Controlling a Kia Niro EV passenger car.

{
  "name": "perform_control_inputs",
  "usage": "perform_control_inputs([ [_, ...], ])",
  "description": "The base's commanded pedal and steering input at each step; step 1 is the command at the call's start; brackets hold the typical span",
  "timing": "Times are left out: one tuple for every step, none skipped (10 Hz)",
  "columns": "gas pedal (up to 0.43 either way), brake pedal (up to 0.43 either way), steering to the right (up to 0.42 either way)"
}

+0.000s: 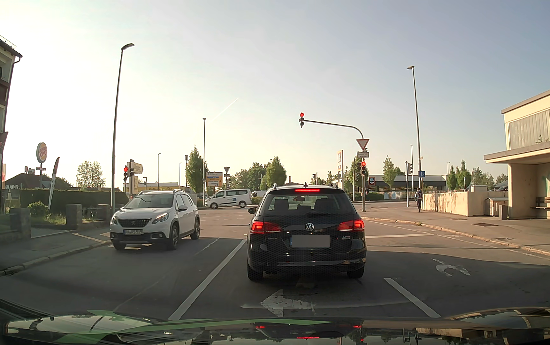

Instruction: Follow the waypoints while adhering to traffic rules and regulations

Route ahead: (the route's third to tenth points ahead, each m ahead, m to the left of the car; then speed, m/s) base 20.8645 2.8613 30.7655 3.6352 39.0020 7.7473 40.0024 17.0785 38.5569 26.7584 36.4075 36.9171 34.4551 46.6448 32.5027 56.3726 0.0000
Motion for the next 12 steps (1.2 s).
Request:
perform_control_inputs([
  [0.000, 0.360, -0.006],
  [0.000, 0.360, -0.005],
  [0.000, 0.360, -0.005],
  [0.000, 0.360, -0.006],
  [0.000, 0.366, -0.005],
  [0.000, 0.360, -0.005],
  [0.000, 0.360, -0.005],
  [0.000, 0.360, -0.005],
  [0.000, 0.360, -0.005],
  [0.000, 0.360, -0.005],
  [0.000, 0.360, -0.005],
  [0.000, 0.360, -0.005],
])
